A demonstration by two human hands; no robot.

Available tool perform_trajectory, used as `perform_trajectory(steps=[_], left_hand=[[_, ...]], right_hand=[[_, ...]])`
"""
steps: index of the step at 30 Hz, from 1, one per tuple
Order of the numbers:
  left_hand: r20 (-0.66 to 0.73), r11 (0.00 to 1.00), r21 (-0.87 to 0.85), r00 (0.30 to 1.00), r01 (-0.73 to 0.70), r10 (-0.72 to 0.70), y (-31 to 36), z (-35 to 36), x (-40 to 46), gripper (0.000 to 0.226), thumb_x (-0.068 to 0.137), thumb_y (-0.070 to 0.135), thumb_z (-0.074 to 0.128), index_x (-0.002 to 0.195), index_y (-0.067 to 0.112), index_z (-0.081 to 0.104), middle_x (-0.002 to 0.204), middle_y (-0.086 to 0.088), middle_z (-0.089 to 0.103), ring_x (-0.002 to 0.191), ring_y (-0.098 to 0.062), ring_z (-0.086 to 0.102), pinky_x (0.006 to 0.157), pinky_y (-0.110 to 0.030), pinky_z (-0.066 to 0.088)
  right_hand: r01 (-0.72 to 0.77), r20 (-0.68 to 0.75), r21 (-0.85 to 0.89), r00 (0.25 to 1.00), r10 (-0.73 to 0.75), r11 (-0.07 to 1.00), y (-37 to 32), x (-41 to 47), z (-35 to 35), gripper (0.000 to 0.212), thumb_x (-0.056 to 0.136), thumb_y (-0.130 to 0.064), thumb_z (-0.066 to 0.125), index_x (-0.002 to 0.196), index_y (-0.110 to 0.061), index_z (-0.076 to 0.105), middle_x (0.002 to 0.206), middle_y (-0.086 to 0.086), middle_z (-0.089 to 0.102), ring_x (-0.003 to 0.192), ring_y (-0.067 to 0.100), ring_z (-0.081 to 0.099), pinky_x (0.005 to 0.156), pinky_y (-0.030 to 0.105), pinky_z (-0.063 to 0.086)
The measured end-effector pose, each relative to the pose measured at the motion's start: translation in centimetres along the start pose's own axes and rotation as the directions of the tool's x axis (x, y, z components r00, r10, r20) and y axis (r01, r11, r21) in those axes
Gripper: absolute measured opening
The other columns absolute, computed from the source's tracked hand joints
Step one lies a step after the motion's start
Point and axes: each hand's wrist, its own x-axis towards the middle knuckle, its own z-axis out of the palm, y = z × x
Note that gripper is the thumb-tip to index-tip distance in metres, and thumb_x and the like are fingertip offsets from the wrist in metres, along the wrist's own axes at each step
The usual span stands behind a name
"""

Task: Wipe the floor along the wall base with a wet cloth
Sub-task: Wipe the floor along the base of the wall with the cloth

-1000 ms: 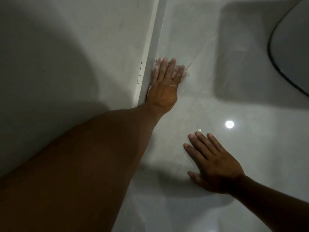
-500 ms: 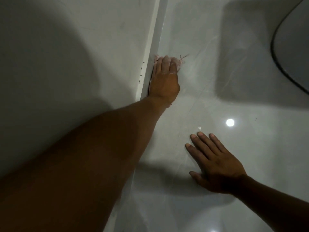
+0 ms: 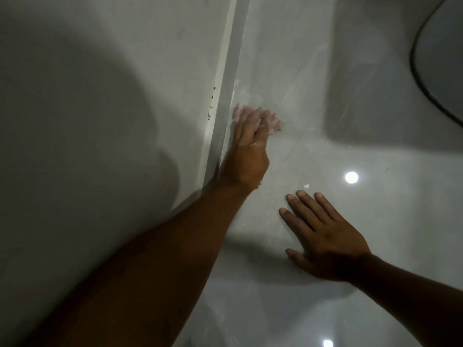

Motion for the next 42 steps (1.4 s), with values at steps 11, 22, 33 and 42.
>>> perform_trajectory(steps=[11,22,33,42], left_hand=[[0.104,0.975,0.195,0.986,0.11,-0.132,-2.3,1.6,9.0,0.064,0.088,-0.003,0.042,0.151,-0.001,0.03,0.162,-0.022,0.031,0.155,-0.038,0.016,0.13,-0.044,0.012],[0.114,0.962,0.077,0.956,0.263,-0.271,0.9,-2.6,-6.7,0.064,0.084,-0.013,0.056,0.146,-0.001,0.043,0.155,-0.022,0.044,0.15,-0.038,0.031,0.125,-0.049,0.03],[0.093,0.99,0.087,0.989,0.109,-0.117,0.6,-1.6,9.3,0.068,0.079,-0.014,0.031,0.144,0.001,0.044,0.154,-0.024,0.042,0.151,-0.043,0.023,0.129,-0.055,0.013],[0.12,0.98,0.122,0.978,0.158,-0.172,-1.2,0.5,10.8,0.064,0.09,-0.007,0.042,0.152,0.007,0.035,0.161,-0.016,0.035,0.155,-0.034,0.018,0.129,-0.041,0.016]], right_hand=[[0.025,-0.067,0.026,0.997,-0.023,0.999,0.0,0.0,-0.5,0.084,0.093,-0.063,0.054,0.158,-0.011,0.036,0.167,0.018,0.027,0.157,0.036,0.018,0.127,0.053,0.014],[0.011,-0.01,-0.01,1.0,-0.011,1.0,-0.1,0.1,-0.6,0.087,0.094,-0.067,0.049,0.159,-0.014,0.029,0.168,0.016,0.021,0.158,0.034,0.013,0.129,0.05,0.008],[0.002,-0.057,0.023,0.998,-0.001,1.0,-0.1,0.3,-0.4,0.086,0.092,-0.064,0.054,0.159,-0.014,0.032,0.168,0.015,0.022,0.158,0.033,0.014,0.128,0.051,0.012],[0.007,-0.072,0.024,0.997,-0.005,1.0,0.2,0.0,-0.6,0.085,0.091,-0.063,0.057,0.157,-0.013,0.036,0.168,0.015,0.024,0.158,0.034,0.016,0.128,0.051,0.012]])
